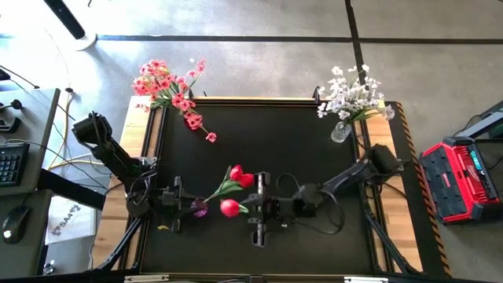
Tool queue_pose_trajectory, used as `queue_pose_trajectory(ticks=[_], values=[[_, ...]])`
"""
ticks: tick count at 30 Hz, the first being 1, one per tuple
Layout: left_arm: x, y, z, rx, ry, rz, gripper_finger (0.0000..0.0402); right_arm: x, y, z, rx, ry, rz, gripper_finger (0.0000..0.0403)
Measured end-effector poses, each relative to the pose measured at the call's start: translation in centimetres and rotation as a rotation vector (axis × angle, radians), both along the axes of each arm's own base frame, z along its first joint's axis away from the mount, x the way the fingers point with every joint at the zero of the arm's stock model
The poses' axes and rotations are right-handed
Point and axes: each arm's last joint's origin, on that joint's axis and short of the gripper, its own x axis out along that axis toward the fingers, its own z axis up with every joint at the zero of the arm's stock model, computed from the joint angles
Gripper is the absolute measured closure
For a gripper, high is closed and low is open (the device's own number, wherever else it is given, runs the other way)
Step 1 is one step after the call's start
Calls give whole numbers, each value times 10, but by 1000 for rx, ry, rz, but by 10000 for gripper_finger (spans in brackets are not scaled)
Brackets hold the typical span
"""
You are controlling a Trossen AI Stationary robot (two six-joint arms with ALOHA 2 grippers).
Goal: Sort flowers into vase by color
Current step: Put the red flower into the violet vase
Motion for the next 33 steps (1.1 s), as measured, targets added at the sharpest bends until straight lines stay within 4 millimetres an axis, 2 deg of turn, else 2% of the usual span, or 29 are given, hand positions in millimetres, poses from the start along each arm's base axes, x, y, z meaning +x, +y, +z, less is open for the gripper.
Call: queue_pose_trajectory(ticks=[3, 9, 14, 17, 21, 28, 33], values=[[8, -2, 9, -22, -19, 25, 296, 7, -14, -6, -78, -129, -1, 402], [27, 11, 17, -6, -33, 247, 296, 17, -44, -14, -146, -299, 36, 402], [48, 23, 17, 17, -22, 243, 296, 38, -60, -6, -135, -353, 112, 403], [59, 26, 18, 19, -21, 224, 296, 50, -64, -2, -147, -368, 127, 403], [63, 22, 27, 50, -33, 194, 296, 56, -62, 0, -148, -335, 135, 403], [54, 3, 42, 113, -54, 139, 296, 54, -56, 1, -143, -341, 81, 403], [52, -3, 50, 144, -60, 151, 296, 54, -55, 2, -42, -300, 70, 403]])
